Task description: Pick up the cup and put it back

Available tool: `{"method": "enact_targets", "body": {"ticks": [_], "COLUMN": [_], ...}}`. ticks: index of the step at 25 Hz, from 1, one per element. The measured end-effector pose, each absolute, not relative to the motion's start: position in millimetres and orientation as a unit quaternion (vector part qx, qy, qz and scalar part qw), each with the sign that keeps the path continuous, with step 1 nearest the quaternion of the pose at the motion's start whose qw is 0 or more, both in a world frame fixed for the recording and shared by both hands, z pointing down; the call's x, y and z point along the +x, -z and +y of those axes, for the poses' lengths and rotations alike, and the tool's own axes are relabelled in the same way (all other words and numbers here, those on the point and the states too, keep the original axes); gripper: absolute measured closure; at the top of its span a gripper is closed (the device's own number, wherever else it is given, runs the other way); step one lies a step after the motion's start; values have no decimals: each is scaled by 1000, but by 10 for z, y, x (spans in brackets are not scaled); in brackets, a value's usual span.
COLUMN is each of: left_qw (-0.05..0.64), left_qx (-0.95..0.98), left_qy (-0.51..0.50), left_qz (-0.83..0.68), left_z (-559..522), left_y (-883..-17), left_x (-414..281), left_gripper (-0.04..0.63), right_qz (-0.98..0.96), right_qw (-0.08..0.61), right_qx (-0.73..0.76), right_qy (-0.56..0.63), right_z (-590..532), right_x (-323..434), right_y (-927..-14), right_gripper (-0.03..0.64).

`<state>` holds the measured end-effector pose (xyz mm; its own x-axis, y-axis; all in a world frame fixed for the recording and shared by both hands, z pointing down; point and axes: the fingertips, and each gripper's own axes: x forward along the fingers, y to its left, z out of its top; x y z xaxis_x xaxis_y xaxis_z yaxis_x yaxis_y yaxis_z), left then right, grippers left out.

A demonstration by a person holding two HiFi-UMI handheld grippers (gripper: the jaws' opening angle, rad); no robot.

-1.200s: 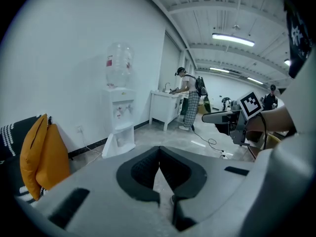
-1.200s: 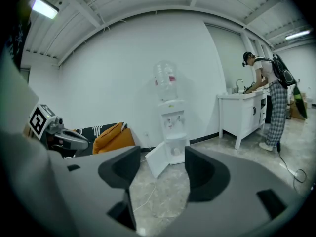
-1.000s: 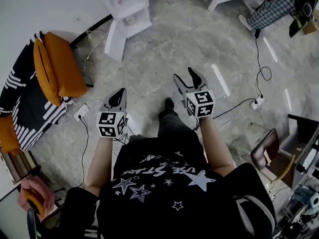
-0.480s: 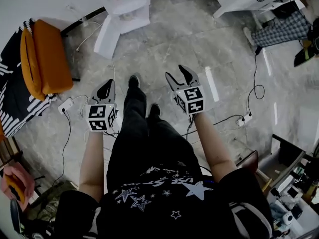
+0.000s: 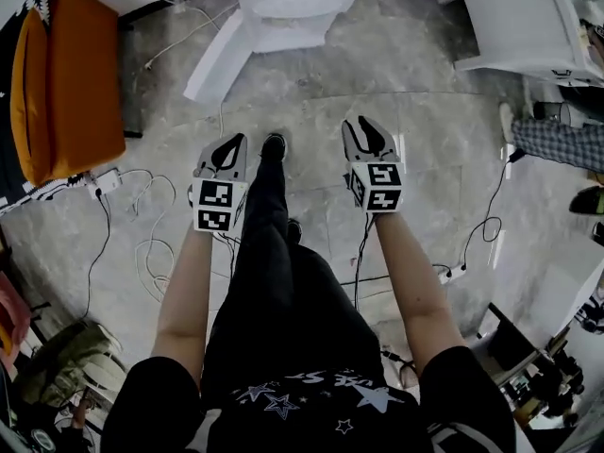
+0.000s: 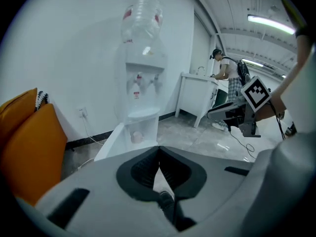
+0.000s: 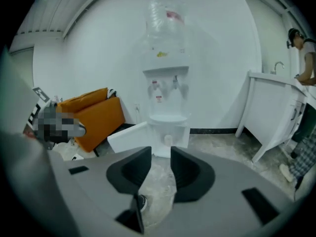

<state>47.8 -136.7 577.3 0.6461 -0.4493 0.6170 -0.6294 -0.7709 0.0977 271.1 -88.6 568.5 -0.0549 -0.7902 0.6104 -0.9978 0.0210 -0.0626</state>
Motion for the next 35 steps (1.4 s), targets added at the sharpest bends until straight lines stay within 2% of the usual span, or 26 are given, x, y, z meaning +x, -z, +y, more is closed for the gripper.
{"method": "enact_targets", "body": {"ticks": [7,16,19,23,31,35], "left_qw": [161,171,179,183,171,165], "left_qx": [889,885,883,884,893,896], "left_qy": [-289,-266,-255,-252,-241,-237], "left_qz": [-317,-341,-352,-350,-340,-338], "left_z": [-2227,-2991,-3117,-3161,-3276,-3338], "left_y": [-7019,-8348,-8571,-8947,-9414,-9497], "left_x": [667,833,792,866,1040,1099], "left_gripper": [586,586,586,586,586,586], "right_qz": [-698,-682,-664,-685,-705,-718], "right_qw": [201,252,244,275,248,296], "right_qx": [639,645,663,638,634,605], "right_qy": [-253,-235,-246,-218,-197,-176], "right_z": [-2250,-3447,-3669,-4001,-4720,-4873], "right_x": [2837,3027,3155,3108,3044,2979], "right_y": [-7164,-8755,-9104,-9475,-9778,-9961], "right_gripper": [509,494,491,482,446,440]}}
